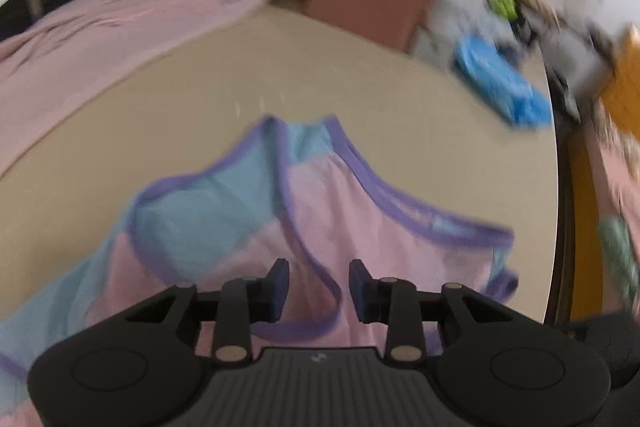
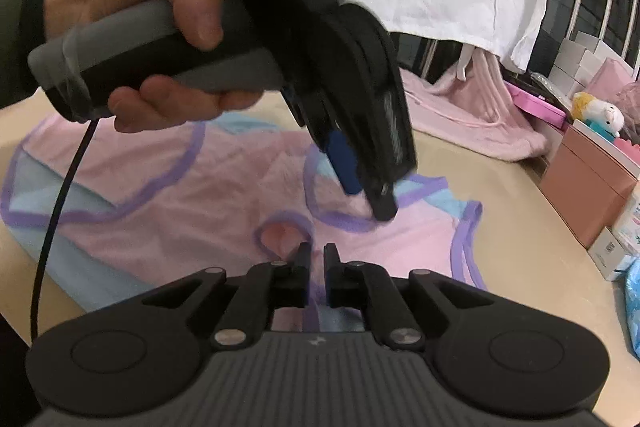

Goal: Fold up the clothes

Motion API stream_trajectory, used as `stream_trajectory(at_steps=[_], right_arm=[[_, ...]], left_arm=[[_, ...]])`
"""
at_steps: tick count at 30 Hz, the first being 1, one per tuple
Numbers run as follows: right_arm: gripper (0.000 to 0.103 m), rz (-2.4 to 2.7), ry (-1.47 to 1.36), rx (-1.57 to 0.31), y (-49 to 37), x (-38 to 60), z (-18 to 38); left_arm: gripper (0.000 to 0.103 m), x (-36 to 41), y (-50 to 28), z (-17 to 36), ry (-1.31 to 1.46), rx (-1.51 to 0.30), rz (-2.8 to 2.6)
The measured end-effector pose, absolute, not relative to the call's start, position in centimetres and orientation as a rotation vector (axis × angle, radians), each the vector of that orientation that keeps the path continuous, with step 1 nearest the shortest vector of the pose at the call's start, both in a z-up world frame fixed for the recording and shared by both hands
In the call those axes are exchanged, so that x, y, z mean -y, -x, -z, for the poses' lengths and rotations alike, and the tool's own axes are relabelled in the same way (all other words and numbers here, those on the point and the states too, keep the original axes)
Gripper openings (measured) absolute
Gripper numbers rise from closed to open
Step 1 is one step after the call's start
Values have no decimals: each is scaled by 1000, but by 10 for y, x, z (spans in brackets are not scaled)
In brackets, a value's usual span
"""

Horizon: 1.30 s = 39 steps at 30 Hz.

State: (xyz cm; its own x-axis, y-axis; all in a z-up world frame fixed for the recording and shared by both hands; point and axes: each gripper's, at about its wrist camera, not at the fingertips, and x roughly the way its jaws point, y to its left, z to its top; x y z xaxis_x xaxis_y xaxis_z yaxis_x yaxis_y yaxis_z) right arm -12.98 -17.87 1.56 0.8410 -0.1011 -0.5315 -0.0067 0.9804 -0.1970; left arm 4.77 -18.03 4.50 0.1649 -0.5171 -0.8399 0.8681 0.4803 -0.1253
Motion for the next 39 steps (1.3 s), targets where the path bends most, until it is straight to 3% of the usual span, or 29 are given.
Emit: stream_trajectory(at_steps=[2,3,4,5,11,12,14,15,26,27,28,37,39], right_arm=[[5,54,191,-580,132,181,-12],[5,56,189,-585,133,182,-11],[5,58,182,-587,133,184,-10],[5,58,177,-586,133,185,-8],[7,19,183,-557,139,181,-12],[10,5,191,-551,141,179,-12],[27,-13,213,-541,145,176,-12],[29,-17,226,-536,146,174,-12],[27,2,486,-515,118,142,1],[19,-9,474,-530,114,142,2],[1,-21,461,-545,111,143,2],[2,-72,385,-561,126,142,-17],[11,-166,368,-570,128,134,-11]], left_arm=[[27,179,-45,-41,-456,-970,1025],[19,178,-44,-39,-467,-967,1022],[3,178,-43,-38,-478,-965,1019],[2,177,-44,-37,-477,-973,1003],[0,157,-62,-60,-327,-976,977],[0,153,-65,-63,-315,-972,965],[0,145,-69,-66,-286,-972,954],[0,141,-70,-68,-272,-973,949],[1,128,-83,-78,-229,-980,928],[1,129,-84,-80,-230,-975,928],[1,129,-85,-81,-232,-971,926],[4,100,-88,-52,-288,-995,834],[11,92,-89,-45,-294,-997,749]])
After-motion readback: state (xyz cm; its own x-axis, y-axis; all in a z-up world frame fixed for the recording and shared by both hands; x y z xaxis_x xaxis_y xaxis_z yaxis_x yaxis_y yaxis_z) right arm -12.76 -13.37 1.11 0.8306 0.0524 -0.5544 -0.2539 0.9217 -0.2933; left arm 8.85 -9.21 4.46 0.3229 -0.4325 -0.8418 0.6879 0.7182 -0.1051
